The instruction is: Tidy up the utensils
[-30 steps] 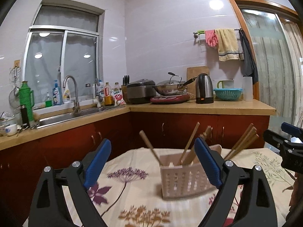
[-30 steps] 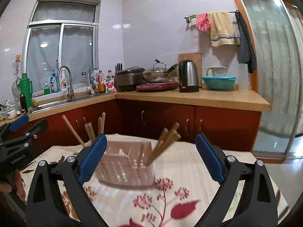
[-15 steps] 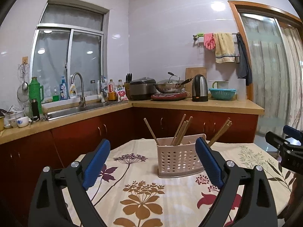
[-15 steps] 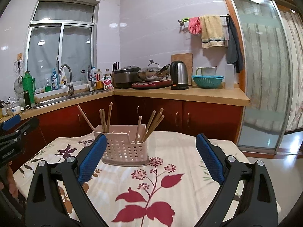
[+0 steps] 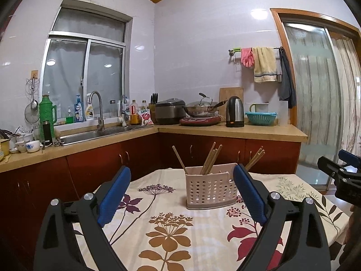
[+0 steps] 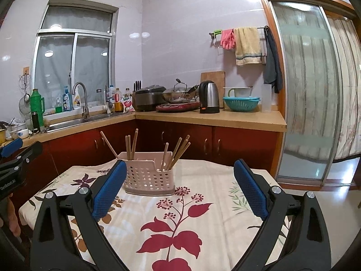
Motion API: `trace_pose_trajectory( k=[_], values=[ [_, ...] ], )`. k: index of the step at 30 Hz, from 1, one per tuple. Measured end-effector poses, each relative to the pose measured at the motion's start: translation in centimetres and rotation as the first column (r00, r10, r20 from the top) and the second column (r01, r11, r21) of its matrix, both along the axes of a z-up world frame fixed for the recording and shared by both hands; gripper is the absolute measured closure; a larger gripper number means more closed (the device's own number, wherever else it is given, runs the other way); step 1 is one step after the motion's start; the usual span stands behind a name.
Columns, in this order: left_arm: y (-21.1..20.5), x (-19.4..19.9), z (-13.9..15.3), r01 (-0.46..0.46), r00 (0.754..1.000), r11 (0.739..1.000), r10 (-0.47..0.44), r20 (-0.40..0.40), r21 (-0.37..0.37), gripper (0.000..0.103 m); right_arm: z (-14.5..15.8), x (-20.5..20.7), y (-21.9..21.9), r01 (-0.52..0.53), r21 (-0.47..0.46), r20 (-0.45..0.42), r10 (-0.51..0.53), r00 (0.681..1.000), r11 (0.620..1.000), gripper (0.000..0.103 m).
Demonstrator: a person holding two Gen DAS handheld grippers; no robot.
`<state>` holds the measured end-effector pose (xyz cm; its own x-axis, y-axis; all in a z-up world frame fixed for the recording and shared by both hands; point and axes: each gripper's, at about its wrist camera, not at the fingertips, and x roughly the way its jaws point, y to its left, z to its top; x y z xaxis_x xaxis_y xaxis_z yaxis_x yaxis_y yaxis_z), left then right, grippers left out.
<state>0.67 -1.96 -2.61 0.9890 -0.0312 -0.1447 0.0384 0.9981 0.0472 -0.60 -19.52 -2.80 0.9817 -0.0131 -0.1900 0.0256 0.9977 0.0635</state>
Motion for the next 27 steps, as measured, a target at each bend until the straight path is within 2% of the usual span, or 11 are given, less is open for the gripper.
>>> trace_pose_trajectory(
  k=[27],
  values=[
    [0.06, -0.88, -0.01, 0.001, 1.0, 1.0, -0.001, 0.005, -0.002, 0.013, 0.28, -0.92, 0.22, -0.003, -0.007, 0.02, 0.003, 1.0, 1.0, 0.009]
  ],
)
